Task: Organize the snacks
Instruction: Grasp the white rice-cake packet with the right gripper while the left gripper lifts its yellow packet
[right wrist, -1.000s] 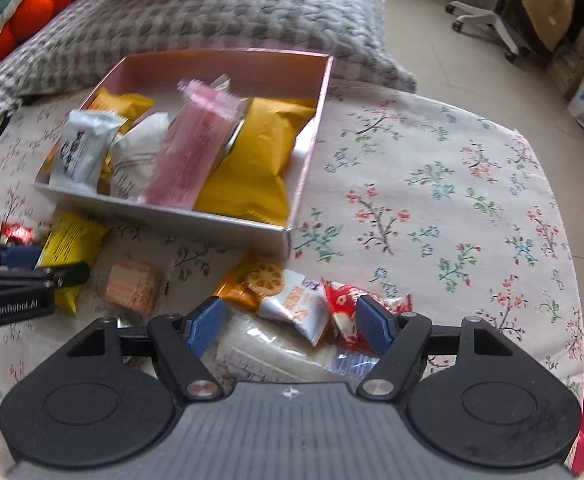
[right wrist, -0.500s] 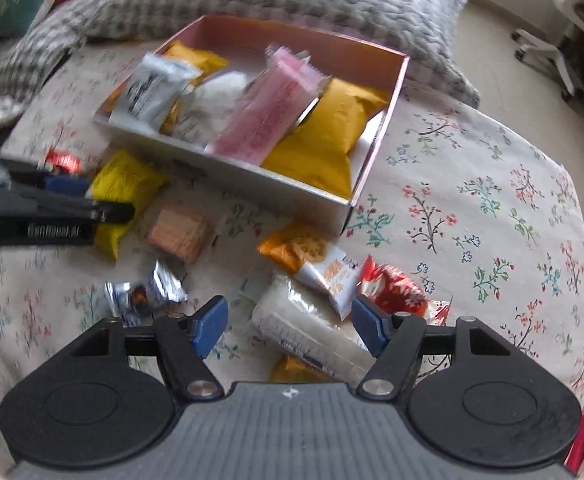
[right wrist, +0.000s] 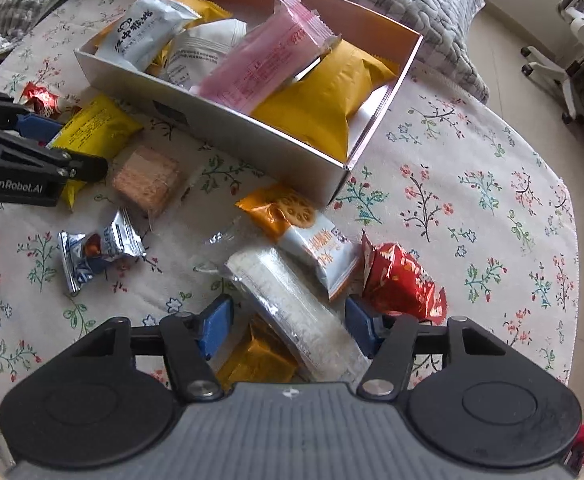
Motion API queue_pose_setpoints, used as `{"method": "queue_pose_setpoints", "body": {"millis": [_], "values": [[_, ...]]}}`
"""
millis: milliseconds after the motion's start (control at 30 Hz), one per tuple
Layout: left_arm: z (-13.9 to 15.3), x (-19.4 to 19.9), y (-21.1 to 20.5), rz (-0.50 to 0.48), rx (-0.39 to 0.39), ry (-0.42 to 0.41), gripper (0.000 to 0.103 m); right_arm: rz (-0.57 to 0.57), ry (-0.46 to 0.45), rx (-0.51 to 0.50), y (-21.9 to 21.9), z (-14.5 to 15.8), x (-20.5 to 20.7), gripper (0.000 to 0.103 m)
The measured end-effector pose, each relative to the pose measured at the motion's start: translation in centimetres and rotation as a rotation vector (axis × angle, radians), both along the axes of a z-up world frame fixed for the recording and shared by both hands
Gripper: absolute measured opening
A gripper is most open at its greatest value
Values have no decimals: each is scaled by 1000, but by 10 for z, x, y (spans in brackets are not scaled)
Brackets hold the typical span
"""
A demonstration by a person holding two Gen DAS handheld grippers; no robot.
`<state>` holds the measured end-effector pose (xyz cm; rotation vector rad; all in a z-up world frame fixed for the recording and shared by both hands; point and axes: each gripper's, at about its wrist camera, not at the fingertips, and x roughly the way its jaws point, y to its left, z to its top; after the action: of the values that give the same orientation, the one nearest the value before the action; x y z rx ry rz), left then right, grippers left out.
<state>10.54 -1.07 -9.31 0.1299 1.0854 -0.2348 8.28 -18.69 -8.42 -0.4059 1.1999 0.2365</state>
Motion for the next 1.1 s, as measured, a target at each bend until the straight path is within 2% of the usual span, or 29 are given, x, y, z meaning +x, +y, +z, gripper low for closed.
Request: {"method": "queue_pose_setpoints", "body": {"millis": [67,200,400,867,1100], "values": [[1,0,-1,1,2,-2,51,4,-5,6,2,0,1,51],[1,0,0,11,-15,1,49,-5,3,30,3,2,3,29],[4,2,3,17,-35,1,48,-11,3,42,7,6,3,18],[20,-2,2,5,-101,-14,48,-25,-37,134,12,28,2,15],[29,-4,1,-1,-131,-22,48,-46,-56,214,9,39,3,15]]}}
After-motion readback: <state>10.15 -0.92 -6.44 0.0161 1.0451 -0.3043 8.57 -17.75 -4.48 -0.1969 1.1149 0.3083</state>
